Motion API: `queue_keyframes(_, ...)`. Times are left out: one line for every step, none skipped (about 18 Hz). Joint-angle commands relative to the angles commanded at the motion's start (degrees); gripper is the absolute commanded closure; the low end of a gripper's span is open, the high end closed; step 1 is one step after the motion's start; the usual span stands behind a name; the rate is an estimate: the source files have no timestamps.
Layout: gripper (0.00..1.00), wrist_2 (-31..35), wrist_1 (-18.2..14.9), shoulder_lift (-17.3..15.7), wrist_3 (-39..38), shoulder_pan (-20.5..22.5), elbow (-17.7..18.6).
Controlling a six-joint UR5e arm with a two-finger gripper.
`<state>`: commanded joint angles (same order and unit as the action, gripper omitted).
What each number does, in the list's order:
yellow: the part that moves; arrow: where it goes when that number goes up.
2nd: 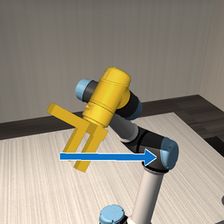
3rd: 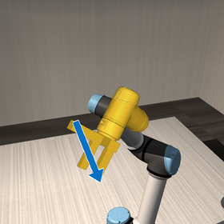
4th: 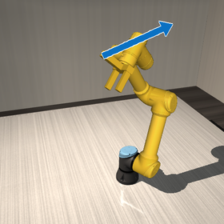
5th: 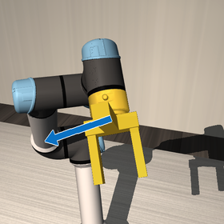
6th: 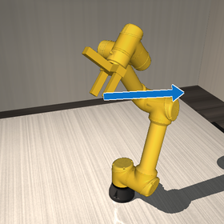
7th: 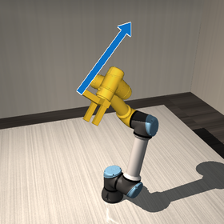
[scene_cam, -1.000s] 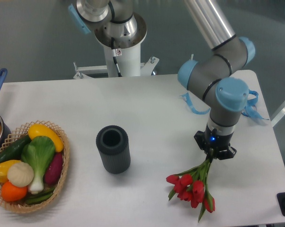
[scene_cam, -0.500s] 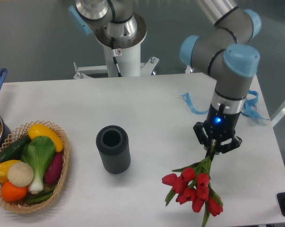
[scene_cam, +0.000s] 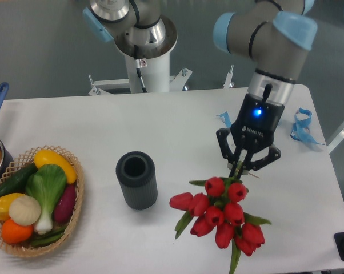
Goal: Pick up the flowers from the table
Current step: 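Lift the grasped tulip bunch up off the table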
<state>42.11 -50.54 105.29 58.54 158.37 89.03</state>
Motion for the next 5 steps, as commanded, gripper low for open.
queue_keyframes(0.89, -0.9, 0.0, -0.1, 0.1, 0.5, 0.3)
queue_keyframes(0.89, -1.6, 0.0, -0.1, 0.1, 0.9, 0.4)
queue_keyframes(0.9, -2.1, 0.1, -0.1, 0.1, 1.0, 0.4)
queue_keyframes(0.9, -2.5, 0.1, -0.2, 0.1, 1.1, 0.3)
queue_keyframes(0.9, -2.6, 0.1, -0.2, 0.1, 1.1, 0.3)
